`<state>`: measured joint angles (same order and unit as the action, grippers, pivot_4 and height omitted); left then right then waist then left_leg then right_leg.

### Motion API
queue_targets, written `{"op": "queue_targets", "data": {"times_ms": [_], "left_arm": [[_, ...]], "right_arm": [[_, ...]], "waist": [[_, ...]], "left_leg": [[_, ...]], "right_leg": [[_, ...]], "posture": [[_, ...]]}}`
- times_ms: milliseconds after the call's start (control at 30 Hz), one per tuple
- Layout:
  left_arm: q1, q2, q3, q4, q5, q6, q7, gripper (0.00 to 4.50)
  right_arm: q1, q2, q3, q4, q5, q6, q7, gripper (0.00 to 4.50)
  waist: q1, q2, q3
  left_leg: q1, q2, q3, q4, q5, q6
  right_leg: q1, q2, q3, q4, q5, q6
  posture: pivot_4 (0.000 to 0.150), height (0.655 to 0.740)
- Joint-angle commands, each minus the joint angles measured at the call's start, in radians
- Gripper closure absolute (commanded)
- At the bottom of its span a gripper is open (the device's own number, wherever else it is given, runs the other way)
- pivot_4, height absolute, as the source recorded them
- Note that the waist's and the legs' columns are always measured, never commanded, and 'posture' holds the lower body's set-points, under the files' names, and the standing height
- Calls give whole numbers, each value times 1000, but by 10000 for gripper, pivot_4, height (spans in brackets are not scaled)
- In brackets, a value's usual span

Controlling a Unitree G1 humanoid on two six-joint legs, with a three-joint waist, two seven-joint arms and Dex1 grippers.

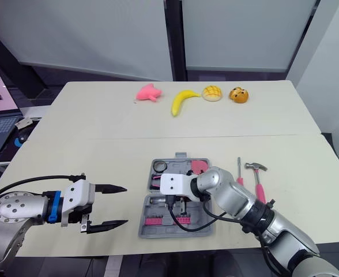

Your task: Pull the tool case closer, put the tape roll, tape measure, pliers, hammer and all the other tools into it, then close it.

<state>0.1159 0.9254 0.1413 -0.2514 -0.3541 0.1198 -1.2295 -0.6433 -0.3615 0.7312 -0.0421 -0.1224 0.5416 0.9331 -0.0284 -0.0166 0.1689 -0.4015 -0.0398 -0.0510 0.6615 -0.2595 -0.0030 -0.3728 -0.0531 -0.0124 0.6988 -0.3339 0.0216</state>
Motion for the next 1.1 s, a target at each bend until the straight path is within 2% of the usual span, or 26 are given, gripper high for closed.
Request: {"op": "queue_targets", "data": {"times_ms": [33, 367, 567, 667, 800, 900, 967, 1100], "left_arm": [[-2, -2, 4, -38, -17, 7, 8, 0], [-16, -12, -6, -60, -18, 41, 25, 0], [-19, -15, 4, -69, -22, 62, 39, 0], [-17, -17, 28, -68, -39, 76, 51, 0], [9, -24, 94, -73, -93, 128, 81, 0], [42, -56, 163, -31, -96, 111, 127, 0], [77, -80, 216, 17, -97, 102, 152, 0], [127, -117, 293, 106, -98, 79, 178, 0]], "right_arm": [[-2, 26, -3, 34, -21, -29, -13, 44689], [20, 20, 24, 121, -88, -104, 2, 44689], [28, 39, -34, 72, -65, -144, -6, 44689], [33, 55, -125, -33, 6, -115, 3, 44689], [50, 6, -277, -205, 103, -50, 13, 44689], [108, -95, -493, -271, 197, -37, 9, 44689], [180, -209, -642, -263, 218, -38, 2, 44689], [338, -350, -826, -246, 243, -67, -14, 44689]], "waist": [[0, 0, 0], [0, 0, 0], [0, 0, 0], [0, 0, 0], [1, 0, 0], [8, 0, 0], [17, 0, 0], [26, 0, 0]], "left_leg": [[0, 0, 0, 0, 0, 0], [0, 0, 0, 0, 0, 0], [1, 0, 0, 0, 0, 0], [0, 0, 0, 0, 0, 0], [0, 0, 0, 0, 0, 0], [0, 0, -1, 0, 0, 0], [0, -1, -1, 0, 0, 0], [0, -1, 0, -1, 0, 0]], "right_leg": [[0, 0, 0, 0, 0, 0], [0, 0, 0, 0, 0, 0], [0, 0, 0, 0, 0, 0], [1, 0, 0, 0, 0, 0], [1, 0, 0, 0, 0, 0], [1, 0, 0, -1, 0, 0], [1, -1, 0, -2, 0, 0], [4, -2, 0, -2, 0, 0]], "posture": [[1500, 7193], [1500, 7193], [1500, 7193], [1500, 7193], [1500, 7193], [1500, 7193], [1500, 7193], [1500, 7193]]}}
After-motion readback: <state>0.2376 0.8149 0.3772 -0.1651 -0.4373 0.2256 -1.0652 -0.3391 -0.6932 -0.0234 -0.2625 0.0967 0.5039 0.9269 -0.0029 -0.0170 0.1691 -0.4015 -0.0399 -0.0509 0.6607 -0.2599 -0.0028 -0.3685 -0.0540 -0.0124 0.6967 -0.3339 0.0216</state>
